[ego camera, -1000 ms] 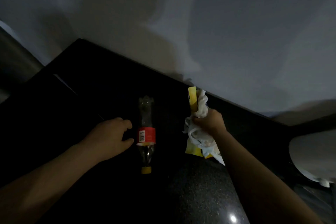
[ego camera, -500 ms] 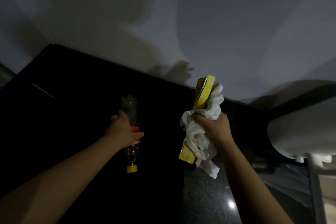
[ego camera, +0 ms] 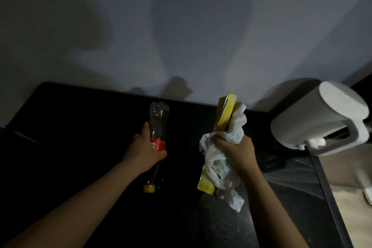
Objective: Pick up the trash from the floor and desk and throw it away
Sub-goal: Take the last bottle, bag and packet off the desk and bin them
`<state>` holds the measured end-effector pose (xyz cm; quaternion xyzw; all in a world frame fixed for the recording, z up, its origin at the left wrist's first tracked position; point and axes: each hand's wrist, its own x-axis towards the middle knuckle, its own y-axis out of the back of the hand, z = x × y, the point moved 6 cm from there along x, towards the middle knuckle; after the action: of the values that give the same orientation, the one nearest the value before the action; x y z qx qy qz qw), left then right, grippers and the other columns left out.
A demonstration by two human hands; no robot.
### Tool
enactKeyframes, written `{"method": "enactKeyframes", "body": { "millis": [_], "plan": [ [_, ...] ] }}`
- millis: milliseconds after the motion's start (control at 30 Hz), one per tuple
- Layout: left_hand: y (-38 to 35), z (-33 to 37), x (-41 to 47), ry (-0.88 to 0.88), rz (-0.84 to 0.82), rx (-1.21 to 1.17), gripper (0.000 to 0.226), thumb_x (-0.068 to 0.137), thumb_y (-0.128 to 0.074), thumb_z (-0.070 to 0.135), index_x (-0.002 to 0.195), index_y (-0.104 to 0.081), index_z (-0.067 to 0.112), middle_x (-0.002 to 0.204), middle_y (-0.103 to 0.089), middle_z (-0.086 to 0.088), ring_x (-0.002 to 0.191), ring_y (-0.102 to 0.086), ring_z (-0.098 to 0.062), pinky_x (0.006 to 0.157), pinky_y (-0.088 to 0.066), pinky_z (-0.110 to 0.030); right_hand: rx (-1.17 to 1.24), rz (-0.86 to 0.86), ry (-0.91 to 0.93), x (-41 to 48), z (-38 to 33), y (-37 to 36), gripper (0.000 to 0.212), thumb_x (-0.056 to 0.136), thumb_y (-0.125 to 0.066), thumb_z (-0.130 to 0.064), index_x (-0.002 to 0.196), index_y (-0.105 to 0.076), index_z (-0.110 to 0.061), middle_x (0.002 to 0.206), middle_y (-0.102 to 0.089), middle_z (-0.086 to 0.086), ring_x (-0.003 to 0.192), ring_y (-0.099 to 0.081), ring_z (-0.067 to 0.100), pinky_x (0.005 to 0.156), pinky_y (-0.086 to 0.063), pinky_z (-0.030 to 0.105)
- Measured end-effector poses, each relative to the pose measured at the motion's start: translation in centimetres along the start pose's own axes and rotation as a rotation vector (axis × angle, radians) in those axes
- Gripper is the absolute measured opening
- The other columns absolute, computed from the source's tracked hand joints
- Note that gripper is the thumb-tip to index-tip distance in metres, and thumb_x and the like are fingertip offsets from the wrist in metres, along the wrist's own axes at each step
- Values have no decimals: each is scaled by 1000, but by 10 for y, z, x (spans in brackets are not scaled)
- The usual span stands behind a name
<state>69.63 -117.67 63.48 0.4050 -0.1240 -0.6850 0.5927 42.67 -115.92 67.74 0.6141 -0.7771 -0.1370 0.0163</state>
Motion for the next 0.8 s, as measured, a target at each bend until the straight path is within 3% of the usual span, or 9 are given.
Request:
{"method": "enactKeyframes", "body": {
  "millis": [133, 300, 433, 600, 667, 800],
  "plan": [
    [24, 26, -17, -127, -3, -58, 107, 71, -76, 37, 150, -4, 30, 117, -54, -4, 88, -60, -14, 66, -45, -21, -2, 120, 35, -36, -27, 4, 16, 72, -78, -17, 80, -68, -26, 77, -72, -16, 69, -68, 1, 52, -48, 9],
    [44, 57, -42, -297, -3, -208, 86, 69, -78, 28, 139, -28, 34, 109, -56, 5, 83, -59, -8, 60, -41, -17, -6, 254, 49, -78, -50, 11, 15, 72, -77, -16, 77, -67, -26, 76, -72, -13, 68, -68, 2, 52, -49, 13],
    [56, 76, -54, -378, -47, -258, 78, 69, -78, 27, 134, -35, 36, 107, -56, 5, 85, -61, -8, 63, -45, -19, -12, 346, 41, -99, -65, 23, 15, 73, -76, -19, 83, -67, -25, 78, -73, -5, 70, -68, 6, 64, -52, 26],
    [63, 122, -66, -483, -75, -319, 59, 69, -76, 28, 121, -48, 33, 96, -63, 2, 76, -63, -8, 54, -40, -11, -15, 459, 94, -121, -90, 52, 15, 74, -77, -18, 83, -68, -24, 79, -73, -5, 73, -68, 3, 65, -51, 24],
    [57, 149, -73, -533, -115, -359, 52, 69, -75, 30, 113, -48, 35, 95, -62, 4, 77, -63, -9, 56, -42, -14, -31, 529, 125, -132, -101, 74, 15, 74, -77, -18, 82, -67, -26, 78, -72, -5, 73, -67, 2, 61, -50, 18],
    [39, 207, -97, -670, -183, -353, 60, 68, -74, 33, 121, -45, 31, 98, -61, 5, 80, -64, -10, 60, -45, -20, -93, 649, 171, -159, -121, 128, 16, 75, -77, -19, 84, -66, -27, 81, -71, -6, 73, -67, 1, 59, -50, 13]
  ]
}}
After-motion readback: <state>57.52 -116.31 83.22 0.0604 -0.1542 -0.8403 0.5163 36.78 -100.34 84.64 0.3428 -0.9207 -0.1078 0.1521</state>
